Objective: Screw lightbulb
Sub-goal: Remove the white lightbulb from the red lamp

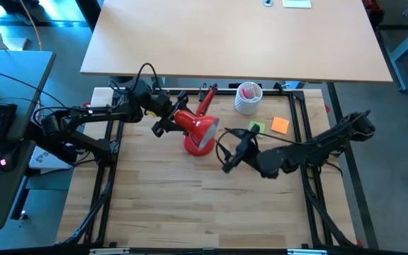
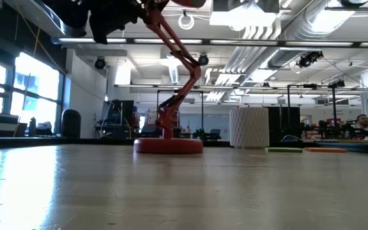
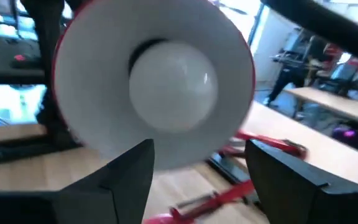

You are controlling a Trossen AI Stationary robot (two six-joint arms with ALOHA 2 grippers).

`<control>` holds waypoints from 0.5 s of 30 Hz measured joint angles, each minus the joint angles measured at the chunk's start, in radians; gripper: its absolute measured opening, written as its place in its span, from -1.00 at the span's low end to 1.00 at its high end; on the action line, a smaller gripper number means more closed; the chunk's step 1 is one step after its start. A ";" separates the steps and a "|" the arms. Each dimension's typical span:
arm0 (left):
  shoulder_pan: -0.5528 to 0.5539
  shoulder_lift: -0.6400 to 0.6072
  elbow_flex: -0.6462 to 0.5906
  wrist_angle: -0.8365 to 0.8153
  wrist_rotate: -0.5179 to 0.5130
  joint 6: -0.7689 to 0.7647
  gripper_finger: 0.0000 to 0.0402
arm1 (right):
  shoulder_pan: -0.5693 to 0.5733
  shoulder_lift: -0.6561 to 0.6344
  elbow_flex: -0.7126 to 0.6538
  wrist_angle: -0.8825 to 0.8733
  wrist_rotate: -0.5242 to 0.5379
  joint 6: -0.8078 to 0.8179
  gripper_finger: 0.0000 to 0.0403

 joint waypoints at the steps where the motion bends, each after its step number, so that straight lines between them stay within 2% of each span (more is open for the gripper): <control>1: -0.005 0.000 0.000 0.001 -0.001 0.003 0.23 | -0.007 0.000 0.009 -0.003 -0.029 0.009 0.23; 4: -0.012 0.000 0.000 -0.009 -0.015 0.003 0.23 | -0.024 0.000 0.023 -0.007 -0.136 0.041 0.23; 8: -0.019 0.000 -0.001 -0.015 -0.030 0.006 0.23 | -0.029 0.000 0.048 -0.008 -0.207 0.099 0.23; 15: -0.020 0.001 -0.002 -0.010 -0.042 -0.003 0.24 | -0.073 0.000 0.069 -0.013 -0.187 0.160 0.23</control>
